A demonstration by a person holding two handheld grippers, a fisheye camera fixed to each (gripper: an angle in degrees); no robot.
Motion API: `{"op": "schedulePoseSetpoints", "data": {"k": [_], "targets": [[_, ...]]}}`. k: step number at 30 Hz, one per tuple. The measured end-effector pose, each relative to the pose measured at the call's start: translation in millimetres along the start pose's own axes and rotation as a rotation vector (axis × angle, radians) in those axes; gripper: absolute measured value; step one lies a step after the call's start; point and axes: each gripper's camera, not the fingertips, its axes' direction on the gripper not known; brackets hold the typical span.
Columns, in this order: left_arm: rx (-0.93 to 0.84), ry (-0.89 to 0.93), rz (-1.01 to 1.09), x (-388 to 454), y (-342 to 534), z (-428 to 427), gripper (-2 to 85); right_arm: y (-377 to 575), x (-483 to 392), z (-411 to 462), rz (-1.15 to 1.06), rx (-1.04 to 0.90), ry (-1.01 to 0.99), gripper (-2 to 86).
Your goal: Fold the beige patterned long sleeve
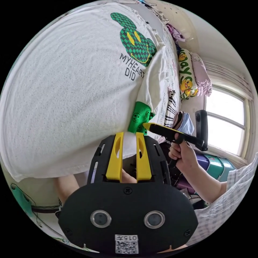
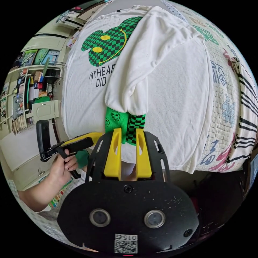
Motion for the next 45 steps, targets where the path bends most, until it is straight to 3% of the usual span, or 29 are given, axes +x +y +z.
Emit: {"op": "schedulePoseSetpoints", "data": {"k": [6,10,14,19,22,26,30,33,39,45], "targets": [[0.067,0.147,-0.093,-24,14,-13,8.2,10,41,-4,0.032,0.016,-0.177,2.0],[0.122,0.243,-0.107,-28,21,-29,10.0,45,87,-20,0.102,0.141,-0.527,1.1],[0.175,0.483,-0.179,-38,24,-33,12.0,80,133,-17,0.172,0.279,-0.943,0.9],[0.23,0.81,-0.166,-31,19,-23,3.5,90,148,-3,0.159,0.296,-0.99,0.9],[0.218,0.644,-0.096,-20,15,-42,0.6,91,150,3,0.16,0.289,-0.934,0.8],[0.151,0.256,0.064,-2,14,-70,0.2,81,123,26,0.056,0.168,-0.754,0.1],[0.173,0.021,-0.024,-22,16,-76,1.1,80,111,56,0.05,0.083,-0.603,-0.3],[0.13,0.016,-0.065,-32,12,-67,3.9,81,117,65,0.085,0.05,-0.573,-0.3],[0.112,-0.022,-0.075,-23,11,-74,7.4,55,142,16,0.061,0.168,-0.404,0.4],[0.19,-0.185,0.09,36,-11,-91,6.6,-4,95,-31,-0.239,0.259,-0.236,0.3]]}}
